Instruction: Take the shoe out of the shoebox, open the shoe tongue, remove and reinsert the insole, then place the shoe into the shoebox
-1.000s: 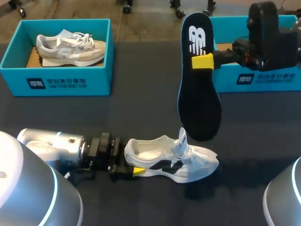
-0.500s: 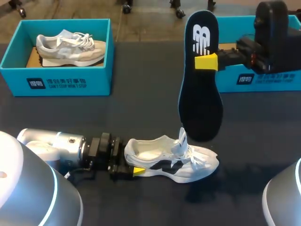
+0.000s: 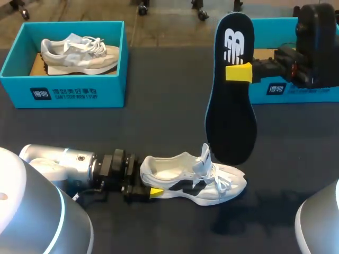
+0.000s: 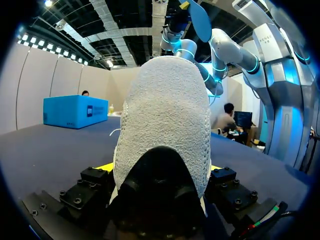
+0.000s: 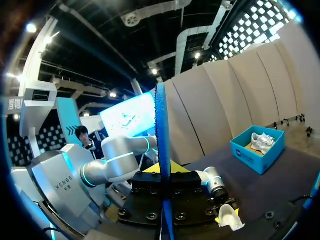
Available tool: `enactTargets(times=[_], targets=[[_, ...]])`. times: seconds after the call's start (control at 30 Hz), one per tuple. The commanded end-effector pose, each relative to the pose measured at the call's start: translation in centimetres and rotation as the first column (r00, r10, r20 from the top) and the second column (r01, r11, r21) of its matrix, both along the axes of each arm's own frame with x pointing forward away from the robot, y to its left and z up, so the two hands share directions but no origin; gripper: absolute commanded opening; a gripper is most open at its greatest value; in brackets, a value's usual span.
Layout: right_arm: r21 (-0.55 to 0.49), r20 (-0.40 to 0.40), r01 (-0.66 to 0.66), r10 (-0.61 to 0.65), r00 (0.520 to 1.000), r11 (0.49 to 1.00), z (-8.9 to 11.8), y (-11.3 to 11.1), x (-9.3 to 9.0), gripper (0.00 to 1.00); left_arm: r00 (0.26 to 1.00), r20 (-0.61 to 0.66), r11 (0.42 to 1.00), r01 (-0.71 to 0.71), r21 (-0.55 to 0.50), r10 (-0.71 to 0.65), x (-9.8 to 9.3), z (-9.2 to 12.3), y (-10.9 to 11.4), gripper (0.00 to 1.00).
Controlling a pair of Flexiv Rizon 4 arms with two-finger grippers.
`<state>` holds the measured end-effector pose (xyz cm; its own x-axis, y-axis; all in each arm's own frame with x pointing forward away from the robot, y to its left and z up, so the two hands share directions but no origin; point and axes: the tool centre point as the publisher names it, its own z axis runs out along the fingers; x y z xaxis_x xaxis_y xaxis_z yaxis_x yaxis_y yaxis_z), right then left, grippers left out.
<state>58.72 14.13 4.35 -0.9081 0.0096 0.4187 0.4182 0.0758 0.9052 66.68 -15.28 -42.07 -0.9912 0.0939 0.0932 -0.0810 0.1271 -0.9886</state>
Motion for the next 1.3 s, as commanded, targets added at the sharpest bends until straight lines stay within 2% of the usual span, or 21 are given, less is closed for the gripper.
enactTargets(times=[0.03, 0.07, 0.1, 0.53, 0.97, 1.3], targets=[[-0.001, -0.002, -0.001, 0.001, 1.0, 1.0, -0.1, 0.2, 0.1, 0.0, 1.0, 0.012, 1.0, 0.011, 0.012, -0.011, -0.1, -0.1, 0.0, 0.0], [-0.001, -0.002, -0.001, 0.001, 1.0, 1.0, -0.1, 0.2, 0.1, 0.0, 1.0, 0.015, 1.0, 0.026, 0.017, -0.026, -0.2, -0.1, 0.1, 0.23], [-0.001, -0.002, -0.001, 0.001, 1.0, 1.0, -0.1, 0.2, 0.1, 0.0, 0.999, 0.011, 0.999, 0.033, 0.015, -0.034, -0.3, -0.1, 0.1, 0.98], [-0.001, -0.002, -0.001, 0.001, 1.0, 1.0, -0.1, 0.2, 0.1, 0.0, 0.999, 0.004, 0.997, 0.033, 0.071, -0.033, -0.1, 0.0, 1.4, 1.0], [-0.001, -0.002, -0.001, 0.001, 1.0, 1.0, -0.1, 0.2, 0.1, 0.0, 1.0, 0.01, 0.985, 0.025, 0.173, -0.027, 0.6, -0.7, 4.6, 1.0], [-0.001, -0.002, -0.001, 0.001, 1.0, 1.0, -0.1, 0.2, 0.1, 0.0, 0.999, 0.002, 0.949, 0.041, 0.312, -0.044, 1.1, 0.9, 7.3, 1.0]])
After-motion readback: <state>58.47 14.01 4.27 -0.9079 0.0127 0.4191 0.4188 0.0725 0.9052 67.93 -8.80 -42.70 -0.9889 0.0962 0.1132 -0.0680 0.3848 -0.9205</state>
